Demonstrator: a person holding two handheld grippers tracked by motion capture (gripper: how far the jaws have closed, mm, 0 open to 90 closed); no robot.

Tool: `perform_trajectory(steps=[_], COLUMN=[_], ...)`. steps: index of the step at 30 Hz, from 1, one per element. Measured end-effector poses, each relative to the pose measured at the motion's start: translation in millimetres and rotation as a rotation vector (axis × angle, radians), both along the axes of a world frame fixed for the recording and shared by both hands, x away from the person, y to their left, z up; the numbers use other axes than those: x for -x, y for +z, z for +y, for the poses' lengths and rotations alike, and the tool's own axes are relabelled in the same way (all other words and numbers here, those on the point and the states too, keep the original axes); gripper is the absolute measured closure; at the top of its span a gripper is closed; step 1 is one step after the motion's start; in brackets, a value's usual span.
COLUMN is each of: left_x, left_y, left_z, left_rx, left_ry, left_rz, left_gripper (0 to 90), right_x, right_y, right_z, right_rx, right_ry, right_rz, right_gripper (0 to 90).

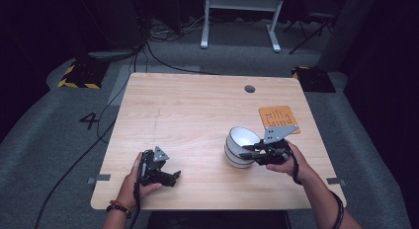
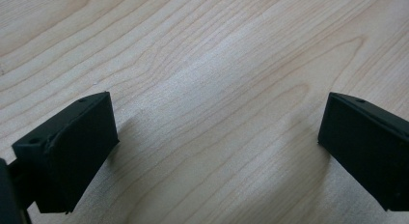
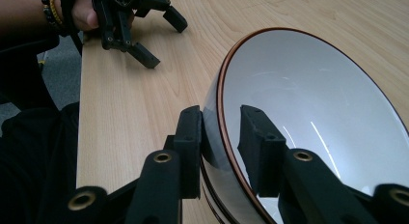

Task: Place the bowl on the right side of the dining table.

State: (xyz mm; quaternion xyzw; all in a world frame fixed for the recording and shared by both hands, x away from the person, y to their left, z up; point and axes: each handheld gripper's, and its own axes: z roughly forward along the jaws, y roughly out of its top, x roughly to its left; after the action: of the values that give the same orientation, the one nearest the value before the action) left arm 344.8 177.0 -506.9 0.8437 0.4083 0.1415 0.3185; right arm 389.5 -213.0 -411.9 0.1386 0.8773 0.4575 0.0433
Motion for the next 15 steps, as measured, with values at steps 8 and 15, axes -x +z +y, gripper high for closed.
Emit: perform_trajectory(steps=[8, 15], left_x=[0.0, 0.0], left_y=[0.2, 0.1], left_z=[0.1, 0.0], left_rx=[-0.002, 0.000], left_ry=[-0.001, 0.001], left_rz=[0.002, 0.001], left_gripper=[0.4, 0.4], right_x=[-3.5, -4.5], right_y=[-0.5, 0.8], right_z=[6.7, 11.5], right_rx=[-0.004, 0.010], right_ry=[0.025, 0.048], right_rz=[0.037, 0.040], right_gripper=[78.3, 82.1])
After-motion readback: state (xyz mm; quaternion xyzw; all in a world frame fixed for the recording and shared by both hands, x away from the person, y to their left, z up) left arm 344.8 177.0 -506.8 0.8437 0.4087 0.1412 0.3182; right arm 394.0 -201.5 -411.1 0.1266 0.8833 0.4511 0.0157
